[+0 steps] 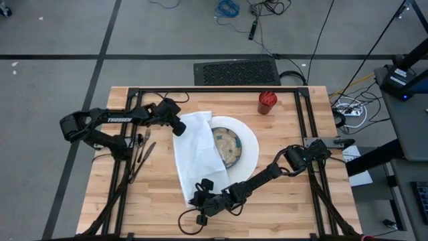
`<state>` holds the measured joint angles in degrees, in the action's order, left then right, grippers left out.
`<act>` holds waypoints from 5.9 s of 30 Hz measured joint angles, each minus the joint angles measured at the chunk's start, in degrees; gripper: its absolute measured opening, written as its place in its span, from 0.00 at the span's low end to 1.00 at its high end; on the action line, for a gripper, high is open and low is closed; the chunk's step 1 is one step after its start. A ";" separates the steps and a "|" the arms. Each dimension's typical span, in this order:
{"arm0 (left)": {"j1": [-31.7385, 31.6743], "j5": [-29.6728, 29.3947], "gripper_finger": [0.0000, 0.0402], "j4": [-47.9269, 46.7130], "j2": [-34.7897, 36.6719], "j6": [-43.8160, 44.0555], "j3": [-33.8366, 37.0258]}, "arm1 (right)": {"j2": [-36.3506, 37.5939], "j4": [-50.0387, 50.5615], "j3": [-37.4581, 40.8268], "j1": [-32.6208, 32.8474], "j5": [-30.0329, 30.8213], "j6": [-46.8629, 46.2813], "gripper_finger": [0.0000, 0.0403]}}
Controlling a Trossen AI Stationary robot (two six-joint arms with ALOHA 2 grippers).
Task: Set table place
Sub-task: Fold the white table napkin
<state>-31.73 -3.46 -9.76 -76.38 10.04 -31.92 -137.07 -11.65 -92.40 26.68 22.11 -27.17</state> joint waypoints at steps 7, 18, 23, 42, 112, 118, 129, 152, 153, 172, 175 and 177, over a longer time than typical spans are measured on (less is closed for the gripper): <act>0.00 0.04 0.10 -0.23 0.00 -0.53 0.00 | -0.03 2.17 0.00 0.03 0.06 -3.29 0.23; 0.07 4.89 0.32 -7.43 3.86 -1.98 -4.04 | 4.69 4.63 0.07 1.76 -0.14 -5.24 0.46; 2.99 11.33 0.32 -12.03 9.52 -1.36 -4.92 | 11.88 19.88 -0.07 3.04 4.37 -8.04 0.48; 46.22 -3.62 0.32 -8.88 14.08 21.61 0.33 | 14.16 61.15 0.04 6.22 0.49 -34.68 0.38; 73.67 -21.94 0.32 -4.06 4.37 35.75 0.31 | 20.93 75.42 -0.02 11.91 -19.56 -65.51 0.00; 72.58 -22.36 0.32 -4.06 4.37 34.97 0.31 | 20.93 93.97 0.04 12.07 -23.85 -74.76 0.00; 66.69 -26.67 0.32 -4.02 3.82 31.14 0.31 | 20.93 102.04 0.02 12.17 -22.88 -71.67 0.00; 58.54 -22.14 0.32 3.92 -13.53 29.15 0.04 | 21.91 100.94 8.48 12.17 -17.19 -61.85 0.34; 58.97 -20.95 0.32 3.92 -13.53 30.45 0.04 | 22.14 99.87 8.45 12.17 -16.67 -61.81 0.39; 72.55 -6.68 0.32 -3.66 -11.76 43.02 -2.78 | 16.86 59.46 7.42 16.89 -14.62 -55.91 0.49; 75.09 -5.56 0.32 -3.56 -11.62 46.51 -2.75 | 16.41 61.22 7.20 16.97 -15.75 -56.07 0.50; 76.82 -5.27 0.32 -2.98 -11.52 48.69 -2.73 | 16.79 61.84 7.37 16.94 -16.41 -56.07 0.50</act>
<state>45.09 -8.73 -12.74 -87.90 58.73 -34.65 -120.28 50.20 -85.03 43.62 5.70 -83.24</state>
